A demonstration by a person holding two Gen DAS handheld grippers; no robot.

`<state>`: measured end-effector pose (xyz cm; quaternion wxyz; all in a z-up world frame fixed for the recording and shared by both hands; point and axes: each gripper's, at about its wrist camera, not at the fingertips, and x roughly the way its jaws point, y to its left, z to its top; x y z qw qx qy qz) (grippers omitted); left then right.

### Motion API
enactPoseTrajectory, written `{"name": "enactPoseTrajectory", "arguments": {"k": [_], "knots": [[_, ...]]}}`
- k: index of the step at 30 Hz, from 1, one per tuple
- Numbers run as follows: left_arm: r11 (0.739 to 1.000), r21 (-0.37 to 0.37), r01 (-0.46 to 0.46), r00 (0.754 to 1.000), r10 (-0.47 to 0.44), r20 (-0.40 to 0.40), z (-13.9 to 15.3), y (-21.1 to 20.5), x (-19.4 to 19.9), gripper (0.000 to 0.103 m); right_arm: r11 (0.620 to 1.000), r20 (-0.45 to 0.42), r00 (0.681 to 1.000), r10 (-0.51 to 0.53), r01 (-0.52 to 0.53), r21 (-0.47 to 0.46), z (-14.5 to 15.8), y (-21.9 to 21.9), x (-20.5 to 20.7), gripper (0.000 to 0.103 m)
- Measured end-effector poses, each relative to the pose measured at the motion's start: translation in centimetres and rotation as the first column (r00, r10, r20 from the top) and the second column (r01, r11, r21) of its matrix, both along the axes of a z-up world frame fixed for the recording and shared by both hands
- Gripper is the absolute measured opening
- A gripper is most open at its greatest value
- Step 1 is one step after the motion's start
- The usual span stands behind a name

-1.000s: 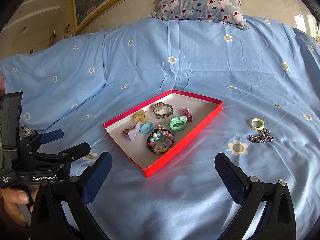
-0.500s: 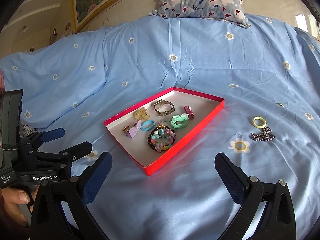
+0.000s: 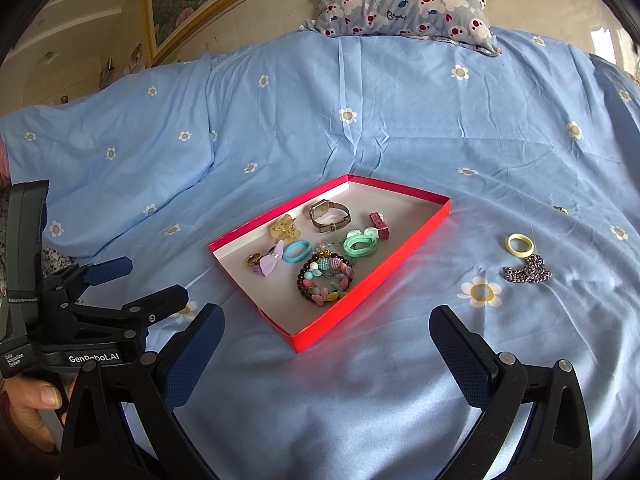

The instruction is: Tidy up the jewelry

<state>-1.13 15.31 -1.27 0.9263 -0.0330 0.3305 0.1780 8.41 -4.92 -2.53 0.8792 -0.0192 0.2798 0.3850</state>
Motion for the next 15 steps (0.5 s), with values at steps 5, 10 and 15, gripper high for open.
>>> {"name": "enactPoseTrajectory", "arguments": {"k": [5,10,15], "knots": [[1.0,0.0,-0.001,1.0,0.001,-0.001,0.01,0.03,0.04,0.103,1.0,0.0,1.0,0.002,-0.002,0.0,0.07,0.18,-0.01,0.103],[1.0,0.004,-0.003,1.0,0.003,-0.003,-0.22,0.12,0.29,0.103,1.0,0.001,1.0,0.005,-0.005,-0.001,0.2,0.34,0.03,0.103],[1.0,0.003,-0.002,1.0,0.002,-0.006,-0.27,0.21,0.4,0.103,1.0,-0.003,1.0,0.007,-0.007,-0.002,0.21,0.46,0.14,0.103]]}}
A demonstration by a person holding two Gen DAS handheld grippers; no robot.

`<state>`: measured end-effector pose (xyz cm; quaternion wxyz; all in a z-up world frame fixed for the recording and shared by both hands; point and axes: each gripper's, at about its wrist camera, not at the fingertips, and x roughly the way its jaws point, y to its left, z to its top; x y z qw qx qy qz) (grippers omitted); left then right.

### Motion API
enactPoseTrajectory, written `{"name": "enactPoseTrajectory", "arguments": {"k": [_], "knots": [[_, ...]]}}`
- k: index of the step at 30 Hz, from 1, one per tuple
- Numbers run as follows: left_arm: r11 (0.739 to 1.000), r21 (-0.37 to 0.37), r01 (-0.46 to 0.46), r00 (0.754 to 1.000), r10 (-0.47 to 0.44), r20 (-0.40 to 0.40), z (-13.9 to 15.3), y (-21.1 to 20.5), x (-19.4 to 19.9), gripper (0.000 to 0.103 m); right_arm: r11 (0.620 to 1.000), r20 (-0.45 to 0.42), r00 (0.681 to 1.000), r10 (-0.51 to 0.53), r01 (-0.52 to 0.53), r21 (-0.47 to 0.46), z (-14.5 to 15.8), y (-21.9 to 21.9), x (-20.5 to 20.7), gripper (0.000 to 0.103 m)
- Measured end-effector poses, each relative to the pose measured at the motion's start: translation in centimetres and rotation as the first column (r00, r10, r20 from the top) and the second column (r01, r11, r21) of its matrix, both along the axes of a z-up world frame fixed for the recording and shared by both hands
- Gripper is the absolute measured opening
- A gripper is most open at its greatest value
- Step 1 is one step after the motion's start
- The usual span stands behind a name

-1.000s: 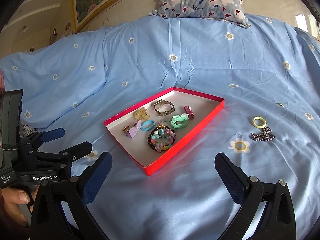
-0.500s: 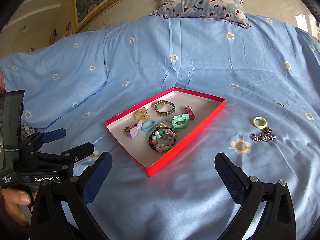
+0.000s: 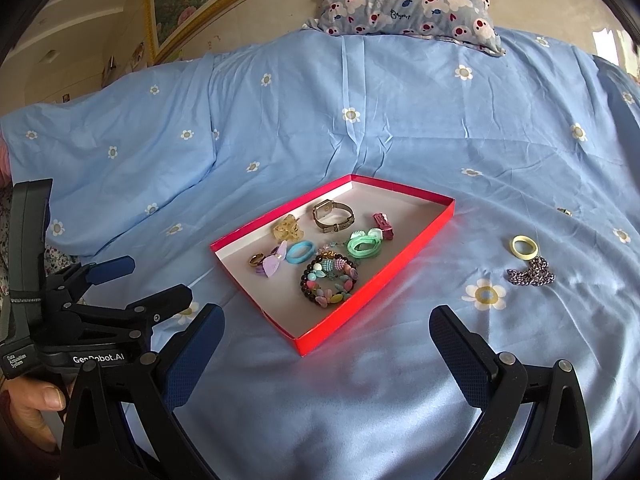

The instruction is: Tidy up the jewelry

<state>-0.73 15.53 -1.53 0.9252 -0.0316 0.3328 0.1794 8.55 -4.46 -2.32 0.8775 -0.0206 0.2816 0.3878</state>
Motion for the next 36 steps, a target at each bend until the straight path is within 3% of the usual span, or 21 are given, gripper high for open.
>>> {"name": "enactPoseTrajectory", "arguments": {"k": [36], "knots": [[1.0,-0.005,0.01,1.0,-0.01,-0.015,0.0,0.5,1.2,0.103,1.0,-0.029,1.0,0.003,-0.003,0.002,-0.1,0.1,1.7,0.103]]}}
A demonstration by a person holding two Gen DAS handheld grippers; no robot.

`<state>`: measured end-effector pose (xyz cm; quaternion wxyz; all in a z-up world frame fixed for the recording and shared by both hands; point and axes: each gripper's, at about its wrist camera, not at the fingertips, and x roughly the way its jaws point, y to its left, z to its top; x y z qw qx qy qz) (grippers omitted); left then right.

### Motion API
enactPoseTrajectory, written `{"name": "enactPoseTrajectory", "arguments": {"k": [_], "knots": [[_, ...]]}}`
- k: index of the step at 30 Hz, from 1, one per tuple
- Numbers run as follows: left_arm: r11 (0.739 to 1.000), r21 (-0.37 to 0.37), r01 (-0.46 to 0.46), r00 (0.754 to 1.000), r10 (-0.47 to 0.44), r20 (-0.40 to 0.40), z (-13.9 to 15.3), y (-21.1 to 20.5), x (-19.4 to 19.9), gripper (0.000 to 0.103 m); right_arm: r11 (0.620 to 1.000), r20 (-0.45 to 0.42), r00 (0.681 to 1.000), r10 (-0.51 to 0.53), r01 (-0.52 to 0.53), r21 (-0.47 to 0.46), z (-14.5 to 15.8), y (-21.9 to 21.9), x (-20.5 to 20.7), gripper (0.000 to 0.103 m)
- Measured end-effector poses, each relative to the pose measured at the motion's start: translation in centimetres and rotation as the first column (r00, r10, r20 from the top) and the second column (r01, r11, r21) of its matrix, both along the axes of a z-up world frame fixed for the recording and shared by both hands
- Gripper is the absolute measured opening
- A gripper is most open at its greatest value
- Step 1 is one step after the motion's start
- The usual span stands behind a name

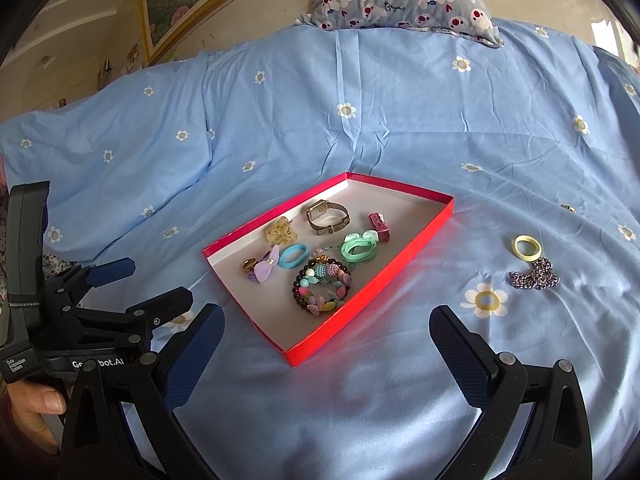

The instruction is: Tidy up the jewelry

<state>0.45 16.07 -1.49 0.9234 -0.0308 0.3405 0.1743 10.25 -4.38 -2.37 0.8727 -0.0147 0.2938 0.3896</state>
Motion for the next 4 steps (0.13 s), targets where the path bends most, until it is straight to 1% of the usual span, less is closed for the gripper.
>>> {"name": "enactPoseTrajectory", "arguments": {"k": [4], "knots": [[1.0,-0.004,0.005,1.0,-0.006,-0.007,0.07,0.01,0.73,0.103,1.0,-0.007,1.0,-0.002,0.002,-0.001,0.01,0.06,0.42,0.103]]}}
